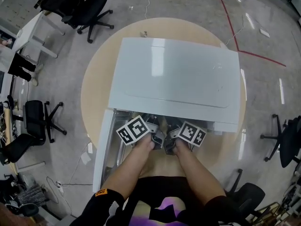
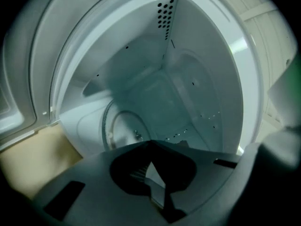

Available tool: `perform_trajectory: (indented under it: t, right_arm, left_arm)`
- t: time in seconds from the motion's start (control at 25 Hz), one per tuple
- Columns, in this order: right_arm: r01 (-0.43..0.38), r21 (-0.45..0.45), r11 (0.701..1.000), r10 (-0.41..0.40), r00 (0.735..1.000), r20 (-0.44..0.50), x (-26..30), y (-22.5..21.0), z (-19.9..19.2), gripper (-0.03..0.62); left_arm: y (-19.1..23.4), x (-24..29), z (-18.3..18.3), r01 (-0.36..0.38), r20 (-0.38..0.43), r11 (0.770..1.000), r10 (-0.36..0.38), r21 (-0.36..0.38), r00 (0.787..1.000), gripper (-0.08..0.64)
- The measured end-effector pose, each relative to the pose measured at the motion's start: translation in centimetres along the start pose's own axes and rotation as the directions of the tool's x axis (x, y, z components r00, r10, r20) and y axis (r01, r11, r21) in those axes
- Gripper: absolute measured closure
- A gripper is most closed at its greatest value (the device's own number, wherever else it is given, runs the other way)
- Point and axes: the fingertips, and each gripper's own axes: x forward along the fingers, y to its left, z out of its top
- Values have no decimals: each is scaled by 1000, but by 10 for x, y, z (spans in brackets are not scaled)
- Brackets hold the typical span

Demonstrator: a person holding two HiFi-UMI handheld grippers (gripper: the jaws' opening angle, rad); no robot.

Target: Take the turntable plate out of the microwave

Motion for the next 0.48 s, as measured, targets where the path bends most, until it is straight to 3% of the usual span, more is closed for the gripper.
perform_trajectory:
  t: [0.28,0.48]
  right_arm:
    - [-27,13,1000,27,1000,13,2,2,0,523]
    - [-50,14,999,50,998,33,1,5,2,525]
  left_arm:
    - [31,-17,-12,-87,-21,995,86,-56,996,515]
    - [46,-24,-21,-106,-35,991,103,-78,994,514]
